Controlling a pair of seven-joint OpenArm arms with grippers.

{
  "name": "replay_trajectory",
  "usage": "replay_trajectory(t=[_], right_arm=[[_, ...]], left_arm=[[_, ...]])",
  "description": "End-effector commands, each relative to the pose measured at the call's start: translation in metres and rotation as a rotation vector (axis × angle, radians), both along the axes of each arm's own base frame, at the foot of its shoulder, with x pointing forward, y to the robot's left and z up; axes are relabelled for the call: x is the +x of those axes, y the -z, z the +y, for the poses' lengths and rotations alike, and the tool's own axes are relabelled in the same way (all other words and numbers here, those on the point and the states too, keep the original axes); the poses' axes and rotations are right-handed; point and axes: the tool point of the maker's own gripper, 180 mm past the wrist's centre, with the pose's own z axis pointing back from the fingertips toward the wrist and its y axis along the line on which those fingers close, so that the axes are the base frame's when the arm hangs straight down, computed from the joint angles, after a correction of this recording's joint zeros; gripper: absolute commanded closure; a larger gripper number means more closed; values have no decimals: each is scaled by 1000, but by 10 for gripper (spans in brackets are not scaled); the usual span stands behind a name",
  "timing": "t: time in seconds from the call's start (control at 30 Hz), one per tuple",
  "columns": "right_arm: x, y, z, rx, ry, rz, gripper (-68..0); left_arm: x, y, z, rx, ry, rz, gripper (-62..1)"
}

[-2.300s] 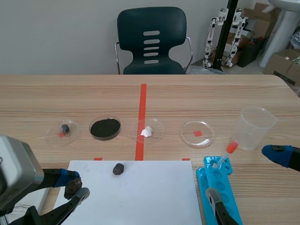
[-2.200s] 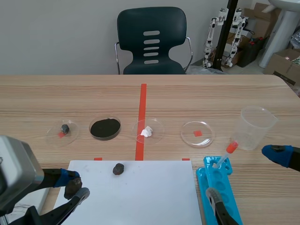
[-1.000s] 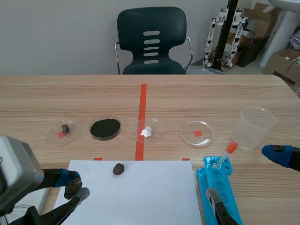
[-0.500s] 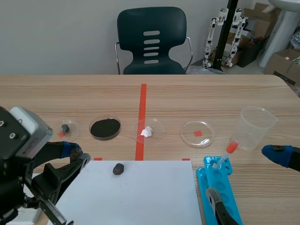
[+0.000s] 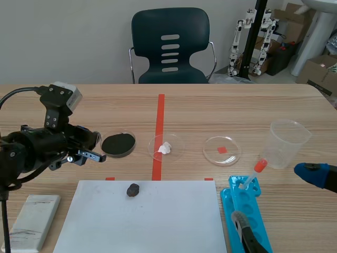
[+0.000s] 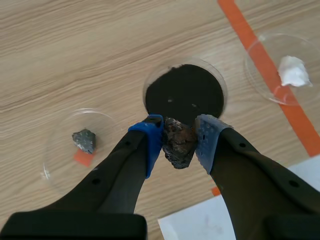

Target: Lower the mineral onto the iron filings and hold still

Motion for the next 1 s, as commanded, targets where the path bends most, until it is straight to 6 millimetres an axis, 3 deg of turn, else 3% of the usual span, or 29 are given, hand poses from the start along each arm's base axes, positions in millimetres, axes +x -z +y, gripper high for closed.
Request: replay_trajectory(t=[0.0,0.17,0.33,0.63,0.97], right_arm=[[3,-7,-1,8,0,-26,-623],[3,-7,-1,8,0,-26,-623],[3,-7,-1,8,0,-26,-623],[3,-7,-1,8,0,-26,-623],[3,-7,-1,8,0,-26,-623]], left_arm=[[11,-5,-2,-25,-17,-13,-98],[38,9,-4,-60,-55,40,-98],[56,22,-19,-90,-49,92,-98],[75,36,-34,-104,-57,158,-98],[80,54,-34,-78,-78,228,-98]])
